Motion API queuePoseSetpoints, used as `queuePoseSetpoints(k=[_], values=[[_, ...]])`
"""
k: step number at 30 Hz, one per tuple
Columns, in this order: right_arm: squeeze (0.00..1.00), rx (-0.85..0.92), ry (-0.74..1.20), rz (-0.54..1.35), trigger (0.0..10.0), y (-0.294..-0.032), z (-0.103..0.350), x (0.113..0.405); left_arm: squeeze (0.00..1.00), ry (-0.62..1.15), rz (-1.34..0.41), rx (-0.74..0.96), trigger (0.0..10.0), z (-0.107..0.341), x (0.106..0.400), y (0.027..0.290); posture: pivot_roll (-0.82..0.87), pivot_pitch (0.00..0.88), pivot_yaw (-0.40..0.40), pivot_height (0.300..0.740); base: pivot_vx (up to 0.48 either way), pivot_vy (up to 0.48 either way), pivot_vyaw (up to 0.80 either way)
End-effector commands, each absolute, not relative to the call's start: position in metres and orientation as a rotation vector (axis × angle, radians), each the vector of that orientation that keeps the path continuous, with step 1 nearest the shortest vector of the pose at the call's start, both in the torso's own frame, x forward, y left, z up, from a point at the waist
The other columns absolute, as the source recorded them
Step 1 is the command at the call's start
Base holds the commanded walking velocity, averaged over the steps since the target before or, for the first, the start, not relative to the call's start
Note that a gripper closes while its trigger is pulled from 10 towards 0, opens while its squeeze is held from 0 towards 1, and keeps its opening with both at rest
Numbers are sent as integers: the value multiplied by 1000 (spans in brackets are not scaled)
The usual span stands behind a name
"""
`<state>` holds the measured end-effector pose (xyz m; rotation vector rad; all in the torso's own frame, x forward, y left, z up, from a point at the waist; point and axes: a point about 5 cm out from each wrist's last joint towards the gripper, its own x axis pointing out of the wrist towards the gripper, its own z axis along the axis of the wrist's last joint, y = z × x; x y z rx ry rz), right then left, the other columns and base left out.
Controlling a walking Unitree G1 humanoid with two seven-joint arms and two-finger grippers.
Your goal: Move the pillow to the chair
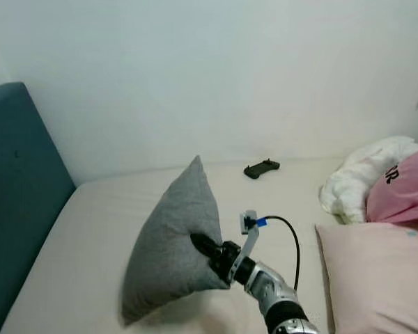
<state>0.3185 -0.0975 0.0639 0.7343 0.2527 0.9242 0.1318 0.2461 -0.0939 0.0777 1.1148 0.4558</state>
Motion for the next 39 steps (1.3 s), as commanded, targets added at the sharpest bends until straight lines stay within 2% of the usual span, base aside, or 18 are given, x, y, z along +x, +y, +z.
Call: queuePoseSetpoints(k=[1,7,8,9,12,18,24,30,39], values=[[0,728,212,954,0,-93,70,320,0,1133,435,93,10000,-96,128,245,-99,0,14,740,0,0,0],[0,646,287,957,0,-88,59,313,0,1141,420,111,10000,-96,126,246,-100,0,7,740,0,0,0],[0,597,314,911,1608,-89,54,314,0,1141,420,110,10000,-96,126,246,-101,0,5,740,0,0,0],[0,532,361,807,10000,-92,46,316,0,1140,419,110,10000,-96,127,246,-99,0,4,740,0,0,0],[0,461,418,642,10000,-103,32,314,0,1135,411,109,10000,-95,131,245,-87,0,8,740,0,0,0],[0,437,488,556,10000,-112,16,304,0,1149,377,121,10000,-97,129,241,-93,0,9,740,0,0,400],[0,448,487,583,10000,-112,10,296,0,1186,363,123,10000,-101,118,239,-90,0,7,740,0,0,795],[0,455,414,850,10000,-83,22,293,0,1195,333,99,10000,-102,117,235,-92,0,12,740,0,0,742],[0,405,415,919,10000,-69,24,291,0,1175,289,90,10000,-102,123,229,-87,0,11,740,0,0,733]])
